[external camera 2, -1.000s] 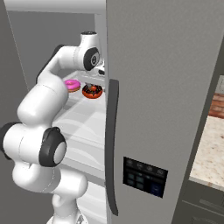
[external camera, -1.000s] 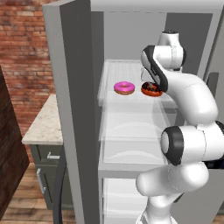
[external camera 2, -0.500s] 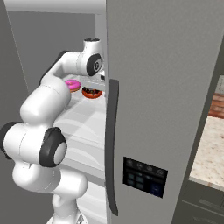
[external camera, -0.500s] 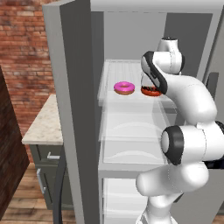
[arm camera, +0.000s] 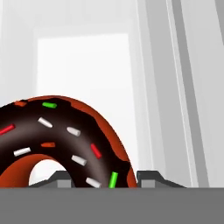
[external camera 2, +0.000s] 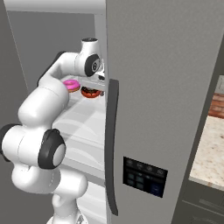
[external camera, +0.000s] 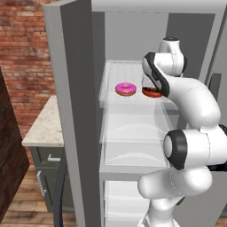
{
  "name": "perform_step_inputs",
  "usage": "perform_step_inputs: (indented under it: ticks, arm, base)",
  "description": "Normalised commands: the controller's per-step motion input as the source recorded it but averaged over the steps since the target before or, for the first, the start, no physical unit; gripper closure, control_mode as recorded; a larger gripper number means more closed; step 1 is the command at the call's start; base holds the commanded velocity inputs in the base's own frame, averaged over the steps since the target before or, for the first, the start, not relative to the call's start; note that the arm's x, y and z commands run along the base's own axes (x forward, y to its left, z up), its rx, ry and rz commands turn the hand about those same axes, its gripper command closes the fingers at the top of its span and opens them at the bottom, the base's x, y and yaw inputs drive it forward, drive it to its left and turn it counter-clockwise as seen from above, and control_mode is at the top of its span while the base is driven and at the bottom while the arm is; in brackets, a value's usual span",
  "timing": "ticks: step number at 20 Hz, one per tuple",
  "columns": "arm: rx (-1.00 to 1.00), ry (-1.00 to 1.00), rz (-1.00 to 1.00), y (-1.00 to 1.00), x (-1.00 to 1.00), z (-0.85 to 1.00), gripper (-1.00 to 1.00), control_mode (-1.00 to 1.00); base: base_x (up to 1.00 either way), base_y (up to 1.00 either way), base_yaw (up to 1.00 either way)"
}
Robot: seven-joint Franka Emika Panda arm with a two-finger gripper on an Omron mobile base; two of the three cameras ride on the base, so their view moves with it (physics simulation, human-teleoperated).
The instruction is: Take the donuts from the fridge and place them on the empty tray on the dining counter.
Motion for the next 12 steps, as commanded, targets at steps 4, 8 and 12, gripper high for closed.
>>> perform_step_inputs:
  ticks: [4,8,12]
  arm:
    - [-0.13,-0.22,0.00,0.07,-0.32,0.80,1.00,-1.00]
    - [-0.04,-0.45,0.05,0.12,-0.81,0.68,1.00,-1.00]
    - [0.00,-0.68,0.04,0.01,-1.00,0.22,1.00,-1.00]
  base:
    - [0.00,0.00,0.00]
    - [0.00,0.00,0.00]
    - [0.00,0.00,0.00]
